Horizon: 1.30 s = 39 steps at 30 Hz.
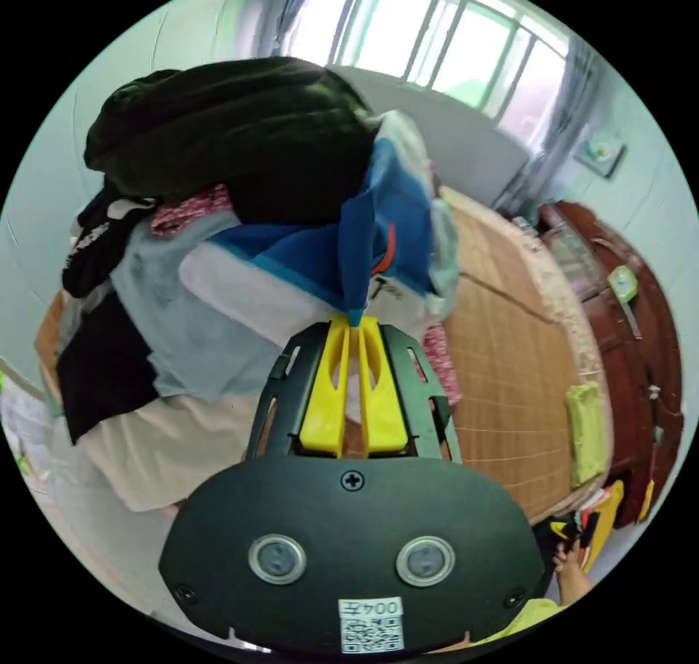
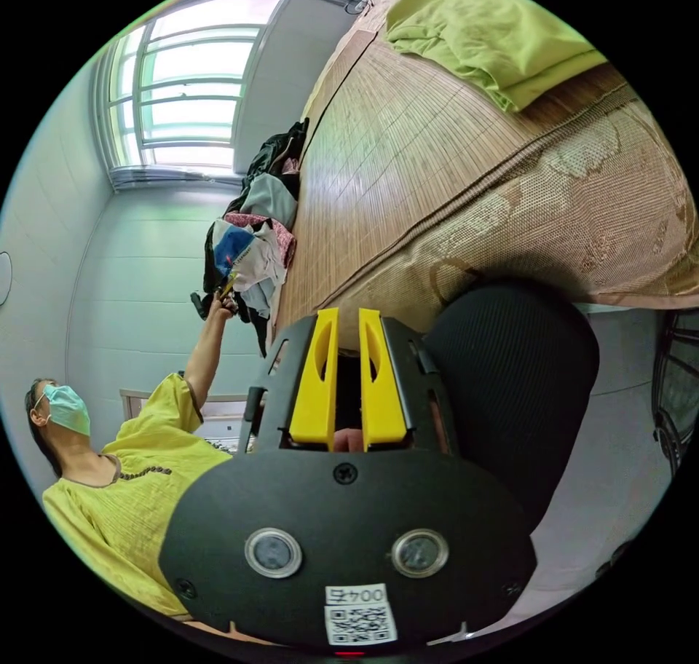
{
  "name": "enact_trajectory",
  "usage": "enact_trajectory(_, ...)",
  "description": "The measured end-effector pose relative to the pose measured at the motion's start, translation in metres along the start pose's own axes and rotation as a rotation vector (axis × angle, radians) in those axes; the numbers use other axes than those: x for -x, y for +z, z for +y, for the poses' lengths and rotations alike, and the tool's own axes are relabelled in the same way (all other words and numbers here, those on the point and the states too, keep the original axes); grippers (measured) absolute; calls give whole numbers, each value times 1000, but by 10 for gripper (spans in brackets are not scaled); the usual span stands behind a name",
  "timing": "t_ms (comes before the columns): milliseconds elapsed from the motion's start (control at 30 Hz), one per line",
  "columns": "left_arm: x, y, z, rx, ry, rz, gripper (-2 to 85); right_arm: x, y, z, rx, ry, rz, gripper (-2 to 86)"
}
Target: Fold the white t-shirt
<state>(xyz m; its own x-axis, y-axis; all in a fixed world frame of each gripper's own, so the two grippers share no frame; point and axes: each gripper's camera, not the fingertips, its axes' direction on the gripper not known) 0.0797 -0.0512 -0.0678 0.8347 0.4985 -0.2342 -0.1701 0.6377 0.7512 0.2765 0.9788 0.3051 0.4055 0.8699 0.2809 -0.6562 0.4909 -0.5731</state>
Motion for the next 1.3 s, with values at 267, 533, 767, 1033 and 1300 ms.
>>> enact_trajectory(267,-149,-13,126,156,346,398,28,14,20,11,5,-25,-13,48)
enact_trajectory(533,-205,80,253,457,112,836,64,28,34,30,-29,-36,-93,41)
enact_trajectory(767,-177,28,278,296,130,829,80,49,51,46,-82,-59,-173,46)
enact_trajectory(1033,-84,-26,323,256,18,829,49,100,81,67,-105,-151,-113,66)
enact_trajectory(1300,-26,-22,369,243,-94,848,26,250,177,99,-5,-517,39,58)
